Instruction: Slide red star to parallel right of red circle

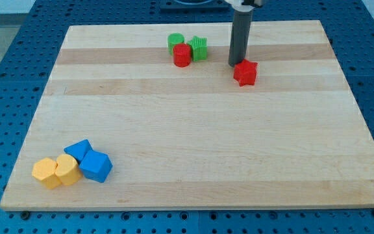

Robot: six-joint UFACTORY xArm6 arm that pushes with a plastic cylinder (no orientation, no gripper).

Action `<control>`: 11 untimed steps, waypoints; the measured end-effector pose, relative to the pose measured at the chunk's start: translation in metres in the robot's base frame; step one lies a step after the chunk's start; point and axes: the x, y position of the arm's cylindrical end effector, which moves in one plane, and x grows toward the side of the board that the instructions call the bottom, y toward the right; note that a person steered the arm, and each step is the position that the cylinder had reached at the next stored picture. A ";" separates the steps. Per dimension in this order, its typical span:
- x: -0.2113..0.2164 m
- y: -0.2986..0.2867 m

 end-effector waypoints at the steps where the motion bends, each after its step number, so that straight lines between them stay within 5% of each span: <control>1: 0.012 -0.035; 3: 0.070 -0.054; 10: -0.010 0.125; 11: 0.057 0.107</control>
